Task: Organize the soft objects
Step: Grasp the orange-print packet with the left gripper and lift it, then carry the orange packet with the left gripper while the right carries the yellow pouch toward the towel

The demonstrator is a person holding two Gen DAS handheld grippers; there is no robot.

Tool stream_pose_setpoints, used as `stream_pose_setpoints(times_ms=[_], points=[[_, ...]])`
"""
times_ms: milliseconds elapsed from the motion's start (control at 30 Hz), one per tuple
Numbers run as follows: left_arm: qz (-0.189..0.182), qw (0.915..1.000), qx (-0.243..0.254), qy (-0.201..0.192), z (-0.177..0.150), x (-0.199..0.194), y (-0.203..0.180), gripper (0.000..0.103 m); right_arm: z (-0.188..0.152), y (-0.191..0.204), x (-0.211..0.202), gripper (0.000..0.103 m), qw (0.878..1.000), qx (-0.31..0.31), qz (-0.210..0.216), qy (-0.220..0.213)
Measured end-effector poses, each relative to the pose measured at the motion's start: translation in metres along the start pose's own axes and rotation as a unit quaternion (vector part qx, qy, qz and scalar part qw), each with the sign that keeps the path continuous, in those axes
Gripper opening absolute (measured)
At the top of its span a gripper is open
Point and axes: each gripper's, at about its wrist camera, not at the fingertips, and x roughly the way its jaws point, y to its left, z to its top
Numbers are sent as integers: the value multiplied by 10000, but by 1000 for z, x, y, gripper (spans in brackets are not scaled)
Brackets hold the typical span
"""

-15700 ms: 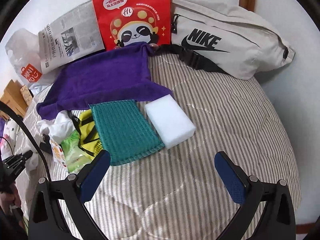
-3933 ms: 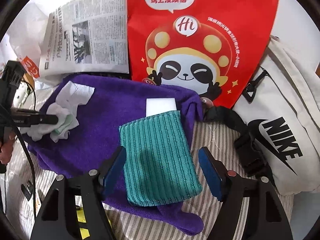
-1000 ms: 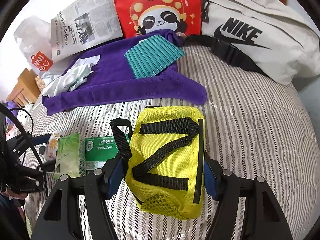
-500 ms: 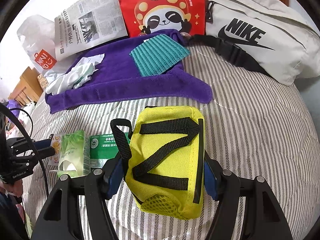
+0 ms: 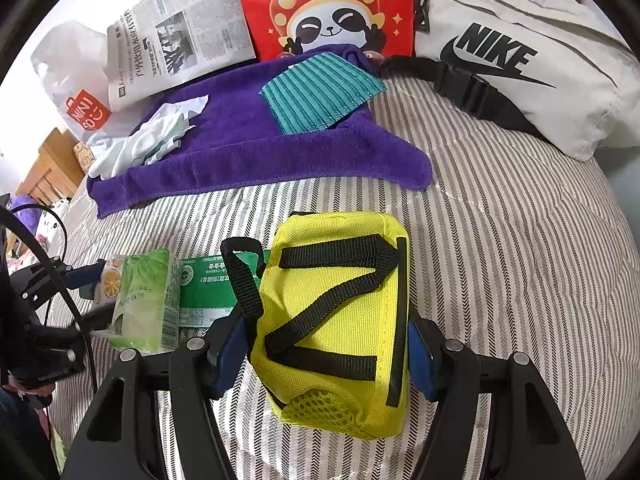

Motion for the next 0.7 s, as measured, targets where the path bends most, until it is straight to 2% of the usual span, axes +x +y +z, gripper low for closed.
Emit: stream_pose_setpoints(times_ms=[33,167,233,367,433,467,600,700], points=[[-129,9999,-80,-15,0,-1,2,32,0,0,0,67,10000,3,6,-1],[-216,9997,-97,-89,-3,-10,4,21,-1,0,0,67,10000,0,23,-2],[-373,9990,-197,-166,-4,-17,8,15,-1,1,-2,67,10000,-11,28,-17],[-746,9963,-349,-258,-5,-23,10,14,-1,2,-2,67,10000,-4,53,-26],[-1231,9916,-362,-137,-6,-20,6,14,-2,3,0,67,10000,-14,49,-4],[-1307,9907,-351,-109,-6,-18,3,14,-3,3,1,67,10000,-20,47,15],[-926,9955,-157,118,-7,1,-13,11,-4,3,3,67,10000,8,66,35],[-1043,9940,-333,63,-7,3,-9,10,-4,2,3,67,10000,10,57,61]])
